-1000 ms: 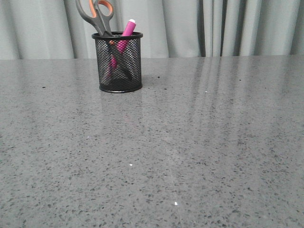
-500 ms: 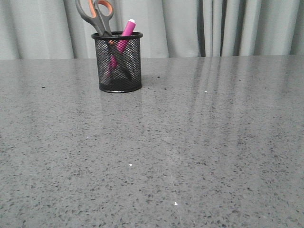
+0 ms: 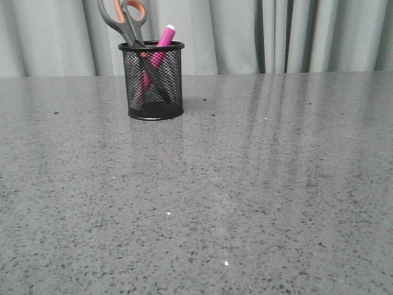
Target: Put pen and scissors into bin
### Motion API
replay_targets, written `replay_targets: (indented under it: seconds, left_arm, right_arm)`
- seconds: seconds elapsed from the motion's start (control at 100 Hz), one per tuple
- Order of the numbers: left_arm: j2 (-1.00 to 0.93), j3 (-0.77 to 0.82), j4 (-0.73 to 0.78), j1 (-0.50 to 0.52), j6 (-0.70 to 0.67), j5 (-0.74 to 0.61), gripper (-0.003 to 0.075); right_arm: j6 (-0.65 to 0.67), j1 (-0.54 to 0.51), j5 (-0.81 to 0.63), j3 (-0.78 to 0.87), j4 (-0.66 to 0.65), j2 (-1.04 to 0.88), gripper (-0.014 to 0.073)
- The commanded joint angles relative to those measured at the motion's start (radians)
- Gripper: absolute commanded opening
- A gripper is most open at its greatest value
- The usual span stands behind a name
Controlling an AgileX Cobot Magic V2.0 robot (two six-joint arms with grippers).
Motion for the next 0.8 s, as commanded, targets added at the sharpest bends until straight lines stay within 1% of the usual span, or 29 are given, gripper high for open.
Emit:
replay_targets:
  seconds: [0.0, 0.2, 0.79]
  left_arm:
    - [-0.032, 0.044, -0.002, -0.01, -0.01, -0.075, -0.0019]
    - [-0.032, 0.044, -0.002, -0.01, -0.01, -0.073, -0.0019]
    - [-0.032, 0.044, -0.002, -0.01, -0.01, -0.073, -0.0019]
  right_arm:
    - [0.013, -0.008, -0.01, 0.014, -0.016, -0.022, -0.007]
    - [0.013, -0.013, 0.016, 0.014, -0.034, -0.031, -0.007]
    - [0.013, -0.013, 0.014, 0.014, -0.043, -0.031, -0.007]
